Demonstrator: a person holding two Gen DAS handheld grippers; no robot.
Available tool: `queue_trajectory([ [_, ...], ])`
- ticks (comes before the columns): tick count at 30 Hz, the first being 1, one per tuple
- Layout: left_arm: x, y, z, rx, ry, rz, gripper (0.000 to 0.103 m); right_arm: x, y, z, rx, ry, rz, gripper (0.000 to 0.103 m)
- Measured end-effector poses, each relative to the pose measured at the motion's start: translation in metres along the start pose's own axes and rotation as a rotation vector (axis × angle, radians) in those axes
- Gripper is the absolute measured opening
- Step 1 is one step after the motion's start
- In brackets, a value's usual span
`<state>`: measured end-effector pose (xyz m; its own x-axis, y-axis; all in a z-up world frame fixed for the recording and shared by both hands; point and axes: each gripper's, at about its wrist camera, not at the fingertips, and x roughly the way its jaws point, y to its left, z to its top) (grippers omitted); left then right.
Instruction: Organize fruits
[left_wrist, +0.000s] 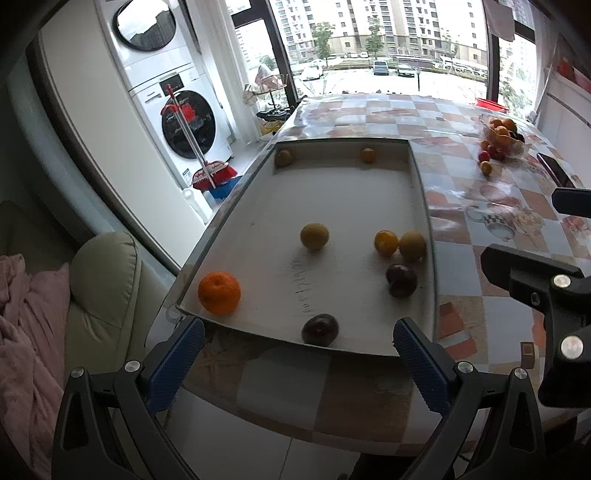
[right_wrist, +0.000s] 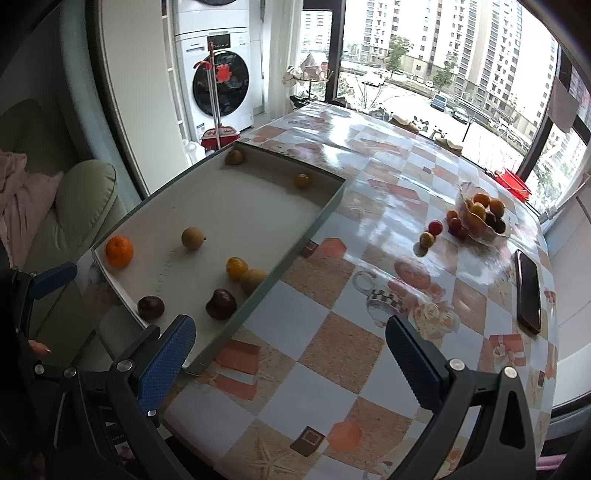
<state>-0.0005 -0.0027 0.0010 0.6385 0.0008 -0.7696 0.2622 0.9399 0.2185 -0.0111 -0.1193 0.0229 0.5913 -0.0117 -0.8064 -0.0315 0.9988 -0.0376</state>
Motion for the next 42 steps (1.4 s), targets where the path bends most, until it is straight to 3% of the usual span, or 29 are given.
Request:
queue_trajectory([
  [7,-0.015,-0.01,0.003,0.057,-0.015,-0.004,0.103,-0.007,-0.028,-0.008,0.059,-0.025,-0.002,0.103],
  [11,-0.015,-0.045,0.011,0.103,-0.022,0.001,0.103,-0.014,-0.052,-0.015,0.104,-0.042,-0.007,0.103],
  [18,-0.032,-0.085,0.03,0.144,-0.004,-0.107,0.103,-0.028,-0.112,-0.039,0.203,-0.065,-0.051,0.103],
  [23,-0.05,-0.129,0.05,0.152,-0.027,-0.241,0.103,-0.039,-0.178,-0.073,0.319,-0.062,-0.132,0.103],
  [27,-0.038,-0.182,0.062,0.194,0.014,-0.288,0.103,-0.037,-0.243,-0.121,0.454,-0.002,-0.232,0.103],
  [31,-0.016,-0.248,0.071,0.214,0.007,-0.327,0.103,-0.031,-0.274,-0.159,0.516,0.049,-0.287,0.103],
  [34,-0.003,-0.275,0.072,0.188,0.042,-0.378,0.103,-0.026,-0.283,-0.179,0.544,0.07,-0.305,0.103],
  [37,0.018,-0.301,0.069,0.186,0.041,-0.342,0.103,-0.019,-0.287,-0.194,0.559,0.088,-0.309,0.103],
  [41,0.038,-0.32,0.061,0.167,0.063,-0.348,0.103,-0.015,-0.28,-0.191,0.502,0.072,-0.352,0.103],
  [42,0.04,-0.32,0.06,0.134,0.036,-0.37,0.103,-0.015,-0.281,-0.19,0.499,0.067,-0.348,0.103],
])
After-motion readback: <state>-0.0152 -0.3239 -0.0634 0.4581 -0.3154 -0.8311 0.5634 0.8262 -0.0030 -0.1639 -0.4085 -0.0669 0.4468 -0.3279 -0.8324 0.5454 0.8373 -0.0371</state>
